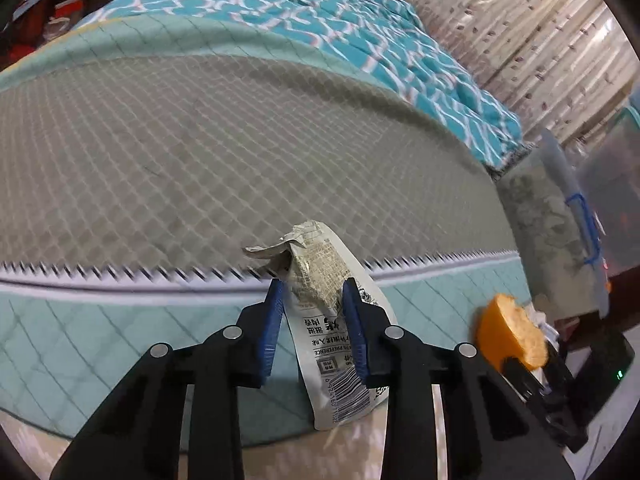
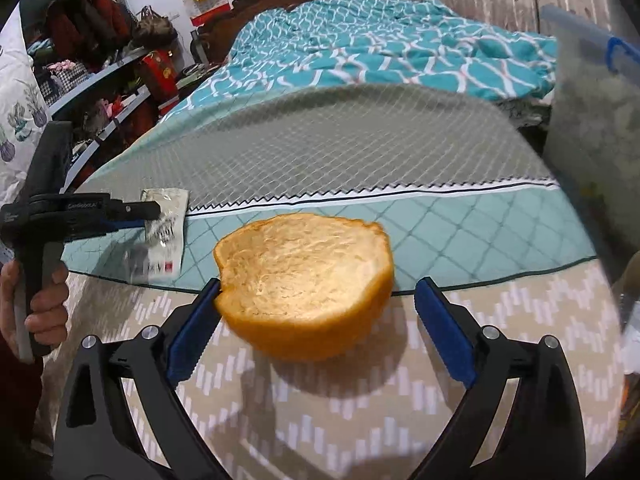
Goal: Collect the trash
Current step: 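Grasp the orange peel with the right tool and lift it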
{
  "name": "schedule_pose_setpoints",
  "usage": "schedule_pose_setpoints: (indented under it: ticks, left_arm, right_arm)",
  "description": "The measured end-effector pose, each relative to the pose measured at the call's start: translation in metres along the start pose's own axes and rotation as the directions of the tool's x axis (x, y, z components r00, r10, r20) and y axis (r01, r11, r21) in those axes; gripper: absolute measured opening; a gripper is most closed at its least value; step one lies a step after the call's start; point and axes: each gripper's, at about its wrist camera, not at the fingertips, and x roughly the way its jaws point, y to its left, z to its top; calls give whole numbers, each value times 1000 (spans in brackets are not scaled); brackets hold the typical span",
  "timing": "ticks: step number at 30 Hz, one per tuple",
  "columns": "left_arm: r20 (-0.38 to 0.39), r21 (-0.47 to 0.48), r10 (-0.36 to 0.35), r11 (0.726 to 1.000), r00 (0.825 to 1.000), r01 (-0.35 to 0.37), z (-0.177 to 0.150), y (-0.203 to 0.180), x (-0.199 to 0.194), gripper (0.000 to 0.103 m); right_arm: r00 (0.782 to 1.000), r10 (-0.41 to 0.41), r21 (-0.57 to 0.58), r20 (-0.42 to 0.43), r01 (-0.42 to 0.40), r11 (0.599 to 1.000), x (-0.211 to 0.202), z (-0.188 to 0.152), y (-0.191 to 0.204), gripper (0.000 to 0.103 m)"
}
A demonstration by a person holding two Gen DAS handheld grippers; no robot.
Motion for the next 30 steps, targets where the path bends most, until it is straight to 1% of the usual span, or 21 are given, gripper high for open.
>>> schedule_pose_setpoints:
  ticks: [1,2,3,5,8,10,13,19,22,24,27,29,30]
  left_arm:
    - [-2,17,-1,1000,1000,1,-4,-4,0,28]
    - [-5,40,-4,999,1000,5,-12,-11,0,28]
    - [-13,61,-21,998,1000,21,-21,-19,-1,28]
    - [-22,90,-38,995,999,40,-38,-30,-4,28]
    - [-50,131,-78,988,996,84,-67,-46,-10,28]
    - [-66,156,-98,982,993,107,-87,-55,-17,28]
    - [-83,186,-102,976,991,116,-112,-62,-28,28]
    - [-102,195,-109,973,989,127,-156,-62,-49,27]
    - [-107,196,-118,971,987,137,-173,-61,-58,27]
    - [-104,201,-118,970,988,137,-184,-60,-65,27]
    - [-101,200,-124,970,987,142,-195,-59,-72,27]
    - [-100,199,-126,969,987,144,-200,-59,-75,27]
    - [-100,200,-127,969,987,145,-201,-59,-76,27]
  right_arm:
    - [1000,18,-8,-11,-18,1000,2,-2,2,88]
    - [999,46,-12,-24,-47,999,3,-4,4,76]
    - [999,46,-16,-26,-46,999,1,-6,7,73]
    - [1000,27,-34,-10,-28,999,-6,-11,11,65]
    - [998,61,-9,-8,-61,998,-20,-24,13,56]
    - [997,74,2,-5,-74,997,-30,-36,15,54]
    - [995,100,20,6,-100,995,-48,-61,21,51]
    - [992,116,25,47,-117,993,-79,-108,39,49]
    - [991,119,20,61,-120,993,-93,-126,48,49]
    - [991,124,14,56,-125,992,-98,-135,54,49]
    - [993,102,-10,65,-102,995,-104,-147,62,53]
    - [994,90,-21,66,-89,996,-106,-152,66,61]
    - [995,78,-30,68,-77,997,-107,-154,68,63]
